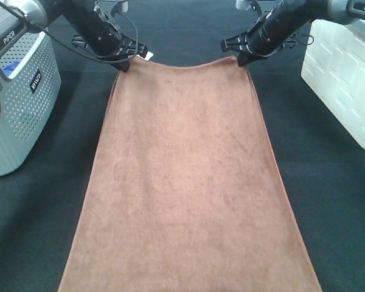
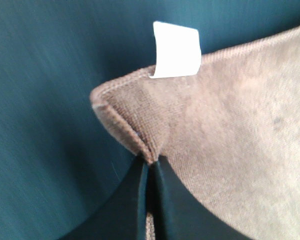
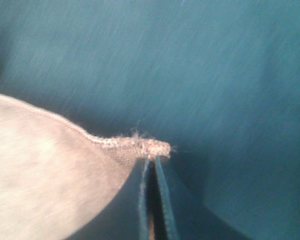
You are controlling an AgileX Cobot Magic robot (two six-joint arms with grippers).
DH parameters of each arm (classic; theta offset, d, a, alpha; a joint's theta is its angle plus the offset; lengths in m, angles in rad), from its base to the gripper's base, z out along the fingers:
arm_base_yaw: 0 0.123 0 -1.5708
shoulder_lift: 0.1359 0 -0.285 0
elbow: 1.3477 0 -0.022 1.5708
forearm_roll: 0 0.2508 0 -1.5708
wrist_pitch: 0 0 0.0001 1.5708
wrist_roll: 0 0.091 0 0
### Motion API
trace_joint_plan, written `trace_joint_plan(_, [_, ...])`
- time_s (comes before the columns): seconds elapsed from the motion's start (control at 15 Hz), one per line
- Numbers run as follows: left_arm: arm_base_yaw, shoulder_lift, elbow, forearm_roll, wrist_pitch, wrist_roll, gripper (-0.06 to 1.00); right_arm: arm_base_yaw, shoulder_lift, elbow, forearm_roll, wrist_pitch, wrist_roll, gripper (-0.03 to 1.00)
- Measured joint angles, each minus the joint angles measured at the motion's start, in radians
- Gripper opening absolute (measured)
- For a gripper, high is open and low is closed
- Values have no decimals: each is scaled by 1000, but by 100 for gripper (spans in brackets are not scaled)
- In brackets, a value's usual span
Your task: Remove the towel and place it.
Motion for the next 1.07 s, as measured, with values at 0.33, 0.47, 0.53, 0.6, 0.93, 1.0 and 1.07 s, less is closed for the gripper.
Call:
trace_joint_plan(0.33, [0, 6, 0, 9, -187, 28, 1, 0, 0, 0, -12, -168, 0, 1])
trace_joint_plan(0.47, [0, 9, 0, 11, -224, 29, 1, 0, 0, 0, -18, -200, 0, 1])
trace_joint_plan(0.53, [0, 15, 0, 11, -238, 29, 1, 0, 0, 0, -20, -214, -1, 1])
trace_joint_plan(0.6, [0, 24, 0, 12, -252, 29, 1, 0, 2, 0, -20, -229, -4, 1])
trace_joint_plan(0.93, [0, 59, 0, 12, -327, 29, 1, 0, 58, 0, -20, -277, -12, 1])
trace_joint_plan(1.0, [0, 70, 0, 10, -350, 29, 1, 0, 71, 0, -19, -288, -12, 1])
trace_joint_plan(1.07, [0, 86, 0, 2, -375, 29, 1, 0, 83, -2, -16, -295, -12, 1])
